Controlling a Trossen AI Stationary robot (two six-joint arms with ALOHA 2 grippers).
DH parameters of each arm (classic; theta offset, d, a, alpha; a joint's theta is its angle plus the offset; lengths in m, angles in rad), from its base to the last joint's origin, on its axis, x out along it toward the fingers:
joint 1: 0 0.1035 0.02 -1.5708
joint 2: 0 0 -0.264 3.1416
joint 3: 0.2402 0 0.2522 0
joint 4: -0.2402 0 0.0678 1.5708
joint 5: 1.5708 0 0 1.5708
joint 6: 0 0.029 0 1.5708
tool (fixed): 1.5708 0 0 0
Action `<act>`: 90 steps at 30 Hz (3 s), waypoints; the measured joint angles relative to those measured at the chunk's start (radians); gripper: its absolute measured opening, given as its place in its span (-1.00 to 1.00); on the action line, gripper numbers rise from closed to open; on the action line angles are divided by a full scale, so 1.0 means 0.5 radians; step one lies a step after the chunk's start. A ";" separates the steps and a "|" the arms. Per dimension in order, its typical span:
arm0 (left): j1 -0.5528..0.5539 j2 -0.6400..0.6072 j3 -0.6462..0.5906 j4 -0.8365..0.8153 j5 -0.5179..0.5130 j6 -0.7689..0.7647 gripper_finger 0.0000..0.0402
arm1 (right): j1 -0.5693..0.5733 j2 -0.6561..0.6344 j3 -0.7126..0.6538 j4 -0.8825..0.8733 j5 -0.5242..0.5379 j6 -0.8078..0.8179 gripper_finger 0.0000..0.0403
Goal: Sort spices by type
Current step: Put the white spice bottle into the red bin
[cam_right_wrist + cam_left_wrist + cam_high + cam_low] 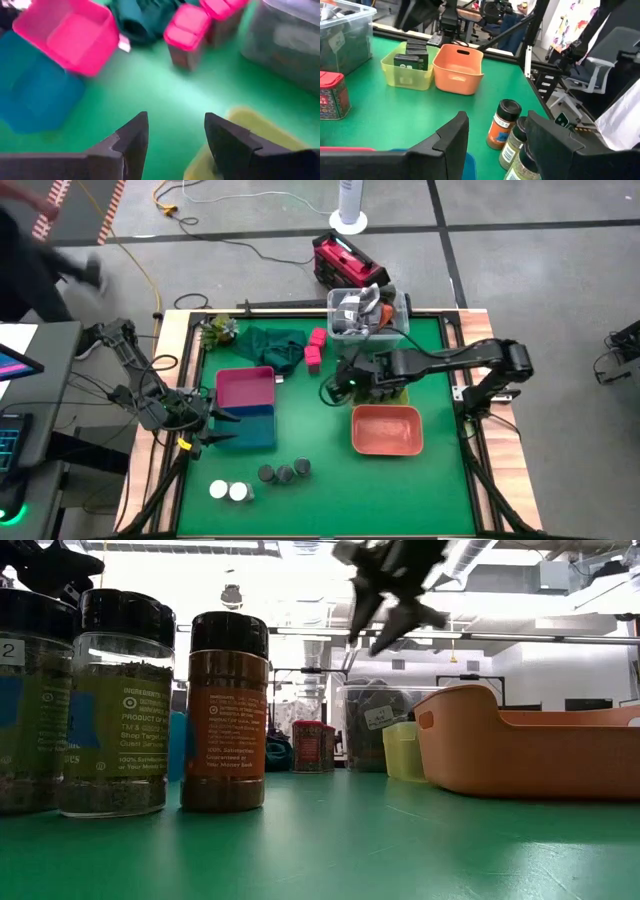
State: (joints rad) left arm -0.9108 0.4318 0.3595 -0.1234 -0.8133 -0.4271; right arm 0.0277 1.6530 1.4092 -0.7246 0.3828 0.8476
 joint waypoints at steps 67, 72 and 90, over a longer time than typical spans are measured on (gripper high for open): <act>-0.133 0.400 -0.001 0.903 -0.239 0.993 -0.08 | 0.034 0.730 0.846 -0.115 0.384 -0.502 0.27; -0.133 0.401 -0.001 0.823 -0.246 0.784 -0.08 | 0.029 0.727 0.795 -0.040 0.232 -0.606 0.27; -0.087 0.400 0.020 0.364 -0.686 0.156 0.08 | 0.142 0.722 0.451 0.250 0.340 -0.690 0.27</act>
State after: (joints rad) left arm -0.9541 0.6320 0.3695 0.0585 -1.1564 -0.3493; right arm 0.0988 2.0140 1.6346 -0.5994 0.5529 0.5025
